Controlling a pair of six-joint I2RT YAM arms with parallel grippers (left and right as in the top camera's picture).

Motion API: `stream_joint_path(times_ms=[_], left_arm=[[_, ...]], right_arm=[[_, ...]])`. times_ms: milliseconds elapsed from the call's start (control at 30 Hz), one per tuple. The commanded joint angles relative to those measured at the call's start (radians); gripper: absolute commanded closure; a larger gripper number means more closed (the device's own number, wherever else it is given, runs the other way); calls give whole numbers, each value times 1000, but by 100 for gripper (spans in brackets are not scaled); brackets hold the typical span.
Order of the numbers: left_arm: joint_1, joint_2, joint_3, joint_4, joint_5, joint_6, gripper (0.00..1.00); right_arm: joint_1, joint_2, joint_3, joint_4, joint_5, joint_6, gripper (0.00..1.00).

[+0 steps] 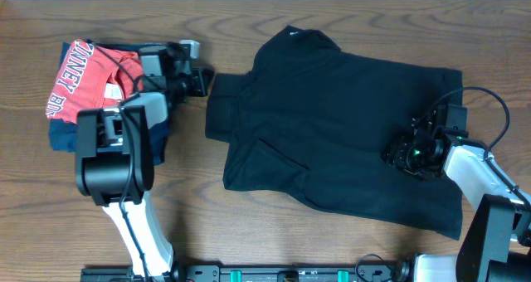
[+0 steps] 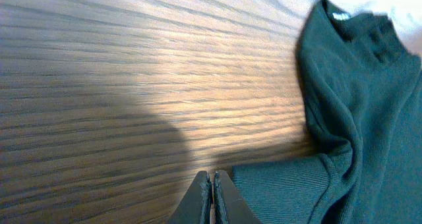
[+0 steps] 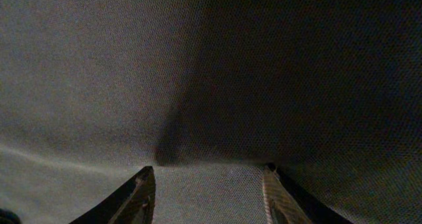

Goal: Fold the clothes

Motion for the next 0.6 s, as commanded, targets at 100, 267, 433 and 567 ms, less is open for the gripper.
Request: stream_joint_path(times_ms=[100,267,433,567], left_arm=[[-27,-32,23,-14,113,-27,94],[-63,-32,23,-24,136,-26,94],[-94,-31,22,-74,73,17,94],[-124,-30,22,-161,-202,38,94]], right_arm=[[9,47,-28,-5,46,9,48],[9,47,-28,-10,46,8,48],[9,47,-28,-10,46,9,47],[9,47,-28,-10,46,9,48]])
